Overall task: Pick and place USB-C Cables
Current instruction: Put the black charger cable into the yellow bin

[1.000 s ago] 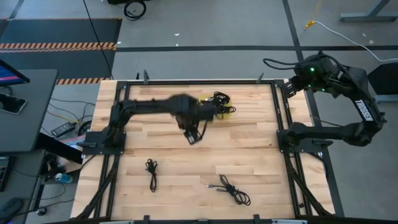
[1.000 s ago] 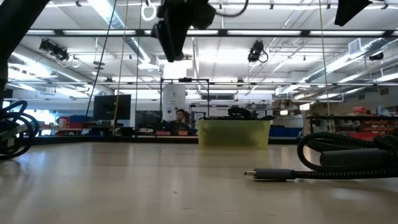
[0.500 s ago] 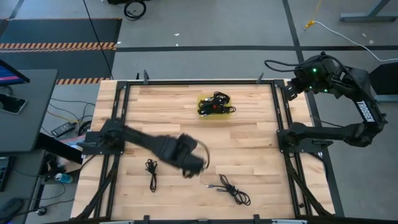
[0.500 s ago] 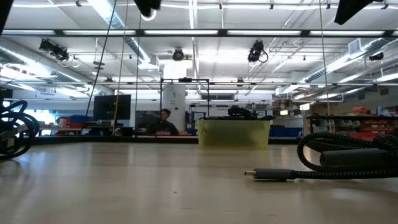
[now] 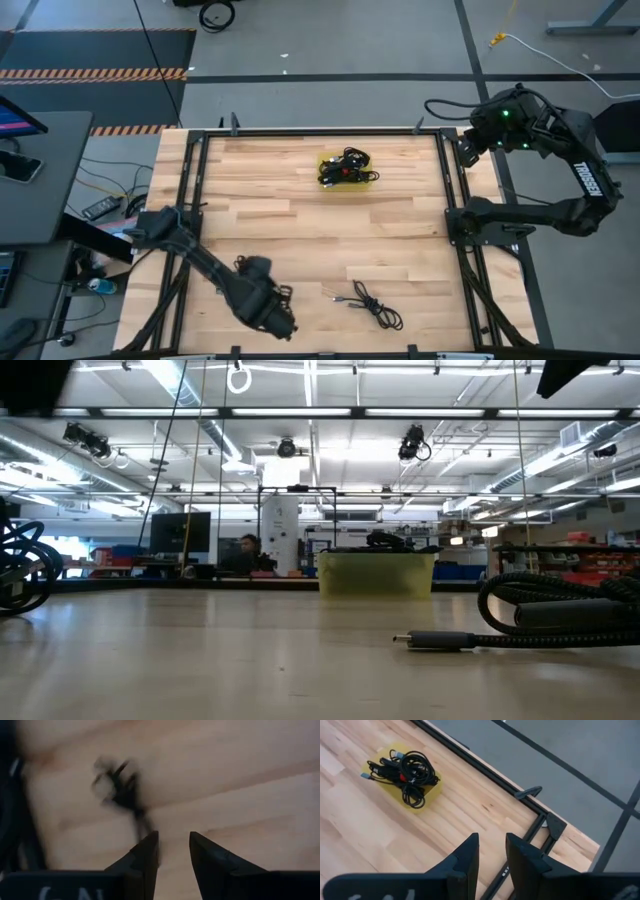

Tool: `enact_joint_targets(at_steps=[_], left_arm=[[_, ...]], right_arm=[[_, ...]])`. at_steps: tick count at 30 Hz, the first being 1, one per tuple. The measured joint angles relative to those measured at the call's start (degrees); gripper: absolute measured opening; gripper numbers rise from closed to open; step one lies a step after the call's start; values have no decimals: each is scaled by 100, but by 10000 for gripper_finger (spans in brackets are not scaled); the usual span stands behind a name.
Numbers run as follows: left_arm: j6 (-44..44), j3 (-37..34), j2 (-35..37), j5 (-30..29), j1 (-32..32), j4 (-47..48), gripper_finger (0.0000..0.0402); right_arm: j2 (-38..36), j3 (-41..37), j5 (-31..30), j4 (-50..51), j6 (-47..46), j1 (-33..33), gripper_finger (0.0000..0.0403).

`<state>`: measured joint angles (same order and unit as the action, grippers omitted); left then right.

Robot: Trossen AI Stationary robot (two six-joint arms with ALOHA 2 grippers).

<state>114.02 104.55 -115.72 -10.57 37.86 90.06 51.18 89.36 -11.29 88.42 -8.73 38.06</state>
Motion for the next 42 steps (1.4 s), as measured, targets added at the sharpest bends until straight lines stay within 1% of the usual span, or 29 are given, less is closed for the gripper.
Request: enact_joint_targets(at_steps=[2,4,8,10,14,20,25,28,31,34,36,39,42], left_arm=[[531,-216,0,525,104,1,116],[933,-301,-2,856,179,1,116],[1544,-306,-2,935,300,-5,116],[1639,-306,-2,971,320,-7,116],[1716,-306,-2,1320,279,-7,116],[1790,-306,-2,1304,189,-4,116],[1734,-308,-2,462,-72,-4,116],[1563,-464,22,281,-246,-14,116],[1500,-943,165,413,-286,-3,117],[1513,-1407,293,1080,-199,-10,117],[1688,-1624,406,1400,-118,10,117],[1735,-1674,415,1458,-62,-26,125],[1729,-1674,413,1315,-112,-204,143]], right_arm=[[0,0,0,2,109,0,102],[0,0,0,14,205,0,102],[0,0,7,26,377,0,102],[0,0,7,28,450,0,102],[0,0,9,34,579,0,102],[0,0,11,28,610,0,102],[0,0,11,28,752,0,102],[0,0,13,28,850,0,102],[0,0,14,26,887,0,102],[0,0,47,30,894,1,102],[0,0,92,33,895,0,102],[0,0,96,33,894,0,102],[0,0,96,2,881,0,102]])
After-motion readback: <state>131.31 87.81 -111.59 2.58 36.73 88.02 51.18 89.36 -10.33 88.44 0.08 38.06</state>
